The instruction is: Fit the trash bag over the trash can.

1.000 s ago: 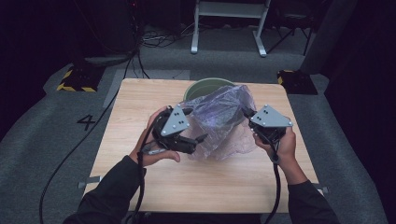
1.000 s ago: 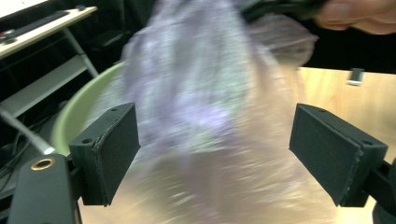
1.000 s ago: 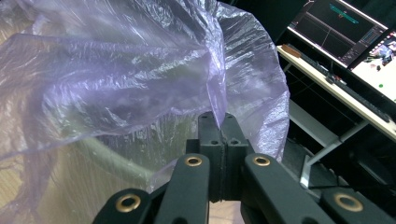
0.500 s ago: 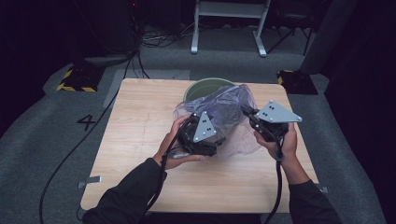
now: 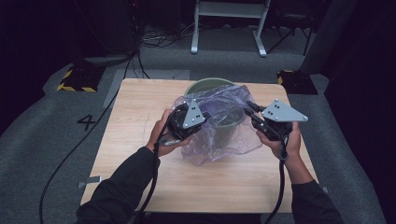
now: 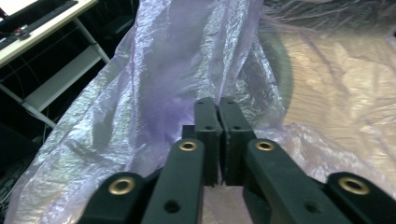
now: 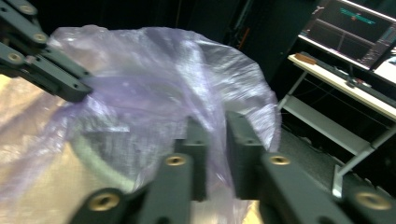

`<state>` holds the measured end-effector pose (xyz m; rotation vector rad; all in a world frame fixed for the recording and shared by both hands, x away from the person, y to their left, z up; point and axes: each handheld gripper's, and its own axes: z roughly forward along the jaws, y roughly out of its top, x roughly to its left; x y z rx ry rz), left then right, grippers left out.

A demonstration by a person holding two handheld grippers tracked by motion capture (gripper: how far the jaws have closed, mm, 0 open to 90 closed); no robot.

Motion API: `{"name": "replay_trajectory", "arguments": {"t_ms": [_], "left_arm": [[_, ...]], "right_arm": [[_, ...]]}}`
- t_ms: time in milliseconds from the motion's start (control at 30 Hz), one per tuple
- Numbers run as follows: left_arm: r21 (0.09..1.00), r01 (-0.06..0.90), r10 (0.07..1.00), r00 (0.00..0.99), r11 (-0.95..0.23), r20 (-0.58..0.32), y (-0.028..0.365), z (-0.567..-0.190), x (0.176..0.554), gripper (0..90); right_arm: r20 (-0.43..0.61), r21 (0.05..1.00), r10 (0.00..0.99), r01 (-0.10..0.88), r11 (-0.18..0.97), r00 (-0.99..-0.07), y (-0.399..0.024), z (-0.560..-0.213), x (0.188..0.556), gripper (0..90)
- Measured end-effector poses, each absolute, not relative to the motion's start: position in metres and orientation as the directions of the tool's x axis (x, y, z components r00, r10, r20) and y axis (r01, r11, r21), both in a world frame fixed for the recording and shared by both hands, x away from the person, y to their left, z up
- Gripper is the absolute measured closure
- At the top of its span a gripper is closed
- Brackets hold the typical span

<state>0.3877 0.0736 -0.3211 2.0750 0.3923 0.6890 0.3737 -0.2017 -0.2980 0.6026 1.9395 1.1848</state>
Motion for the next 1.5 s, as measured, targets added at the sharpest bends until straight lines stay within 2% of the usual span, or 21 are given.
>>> {"name": "replay_trajectory", "arguments": {"t_ms": [133,200,267,333,400,467,667,800,833,900,1000,1100,1167,1267,1333,1500], "left_arm": [[0.844,0.039,0.528,0.795,-0.535,0.298,0.083,-0.319,0.395,89.8],[0.858,0.056,0.539,0.798,-0.511,0.269,0.09,-0.316,0.399,89.8],[0.876,0.08,0.54,0.812,-0.475,0.219,0.098,-0.313,0.403,86.2],[0.889,0.084,0.533,0.824,-0.45,0.191,0.105,-0.311,0.406,84.0],[0.887,0.091,0.534,0.824,-0.452,0.187,0.11,-0.31,0.407,84.0],[0.883,0.083,0.526,0.827,-0.462,0.197,0.114,-0.309,0.406,82.8],[0.861,0.065,0.543,0.8,-0.505,0.258,0.123,-0.308,0.41,85.0],[0.857,0.096,0.568,0.785,-0.506,0.247,0.131,-0.31,0.418,85.8],[0.865,0.106,0.573,0.787,-0.49,0.229,0.134,-0.31,0.418,83.6],[0.884,0.111,0.584,0.787,-0.455,0.202,0.139,-0.308,0.417,70.5],[0.906,0.107,0.602,0.777,-0.41,0.181,0.146,-0.302,0.41,61.4],[0.923,0.128,0.589,0.799,-0.363,0.121,0.153,-0.295,0.402,47.3],[0.926,0.113,0.588,0.798,-0.359,0.131,0.152,-0.292,0.393,36.6],[0.938,0.106,0.524,0.847,-0.331,0.089,0.146,-0.286,0.38,28.5],[0.932,0.085,0.502,0.858,-0.352,0.111,0.138,-0.283,0.371,21.9],[0.885,0.043,0.441,0.877,-0.463,0.188,0.113,-0.294,0.362,15.7]], "right_arm": [[-0.37,0.879,0.725,0.034,0.476,-0.58,-0.203,-0.302,0.379,52.9],[-0.401,0.856,0.728,0.055,0.513,-0.556,-0.203,-0.307,0.382,50.4],[-0.403,0.845,0.726,0.077,0.529,-0.558,-0.205,-0.312,0.386,56.3],[-0.43,0.828,0.73,0.09,0.554,-0.531,-0.208,-0.318,0.391,70.1],[-0.406,0.833,0.732,0.108,0.542,-0.547,-0.213,-0.322,0.397,82.4],[-0.405,0.832,0.734,0.114,0.544,-0.544,-0.216,-0.324,0.401,89.2],[-0.338,0.862,0.766,0.147,0.485,-0.547,-0.226,-0.325,0.412,90.0],[-0.305,0.87,0.783,0.176,0.461,-0.542,-0.228,-0.323,0.421,90.0],[-0.305,0.866,0.784,0.184,0.464,-0.541,-0.228,-0.322,0.423,90.0],[-0.305,0.864,0.785,0.19,0.466,-0.539,-0.226,-0.321,0.427,90.0],[-0.318,0.851,0.781,0.201,0.485,-0.538,-0.222,-0.32,0.431,90.0],[-0.318,0.842,0.783,0.22,0.492,-0.534,-0.22,-0.321,0.434,90.0],[-0.306,0.845,0.789,0.229,0.483,-0.533,-0.22,-0.32,0.435,90.0],[-0.313,0.84,0.789,0.233,0.49,-0.529,-0.217,-0.319,0.434,90.0],[-0.322,0.836,0.788,0.233,0.496,-0.525,-0.215,-0.318,0.434,90.0],[-0.316,0.841,0.793,0.233,0.489,-0.522,-0.215,-0.315,0.433,90.0]]}}
